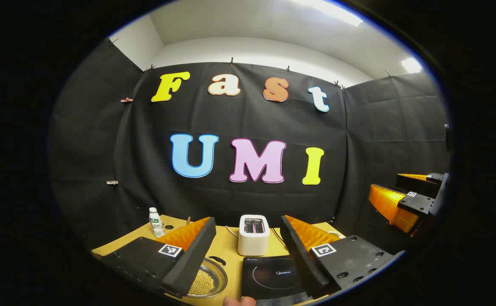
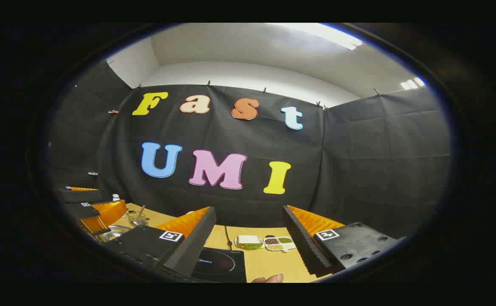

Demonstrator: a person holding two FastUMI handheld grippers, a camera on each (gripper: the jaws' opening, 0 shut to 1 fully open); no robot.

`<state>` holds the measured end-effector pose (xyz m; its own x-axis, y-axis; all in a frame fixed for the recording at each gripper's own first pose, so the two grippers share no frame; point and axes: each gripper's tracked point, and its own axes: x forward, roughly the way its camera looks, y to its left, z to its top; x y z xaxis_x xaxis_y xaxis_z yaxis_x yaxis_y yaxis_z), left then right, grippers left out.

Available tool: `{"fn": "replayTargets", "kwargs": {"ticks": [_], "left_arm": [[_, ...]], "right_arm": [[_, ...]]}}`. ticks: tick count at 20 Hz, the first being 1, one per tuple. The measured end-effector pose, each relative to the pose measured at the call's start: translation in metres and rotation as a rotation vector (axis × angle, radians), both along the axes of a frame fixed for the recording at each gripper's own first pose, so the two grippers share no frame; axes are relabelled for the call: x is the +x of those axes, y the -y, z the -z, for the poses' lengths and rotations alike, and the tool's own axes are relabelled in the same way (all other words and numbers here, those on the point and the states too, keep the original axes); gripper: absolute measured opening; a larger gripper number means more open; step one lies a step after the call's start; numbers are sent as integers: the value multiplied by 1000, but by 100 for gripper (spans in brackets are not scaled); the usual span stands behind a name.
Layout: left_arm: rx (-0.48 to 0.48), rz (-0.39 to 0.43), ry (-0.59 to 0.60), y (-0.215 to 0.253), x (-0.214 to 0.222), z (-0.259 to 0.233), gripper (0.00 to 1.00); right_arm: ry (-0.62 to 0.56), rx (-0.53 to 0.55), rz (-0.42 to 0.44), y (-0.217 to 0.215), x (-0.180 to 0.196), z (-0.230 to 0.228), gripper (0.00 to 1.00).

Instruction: First push the handle of the pot to place it horizontally, then grasp the pot with both hands and set it on the induction cooktop.

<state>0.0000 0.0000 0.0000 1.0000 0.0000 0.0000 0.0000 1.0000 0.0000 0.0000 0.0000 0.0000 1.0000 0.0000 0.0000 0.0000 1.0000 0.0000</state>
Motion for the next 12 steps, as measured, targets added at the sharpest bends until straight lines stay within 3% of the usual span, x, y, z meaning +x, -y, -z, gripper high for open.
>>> {"fn": "replayTargets", "kwargs": {"ticks": [12], "left_arm": [[2, -10, 2, -2, 7, 1, 95]], "right_arm": [[12, -20, 3, -2, 2, -3, 97]]}}
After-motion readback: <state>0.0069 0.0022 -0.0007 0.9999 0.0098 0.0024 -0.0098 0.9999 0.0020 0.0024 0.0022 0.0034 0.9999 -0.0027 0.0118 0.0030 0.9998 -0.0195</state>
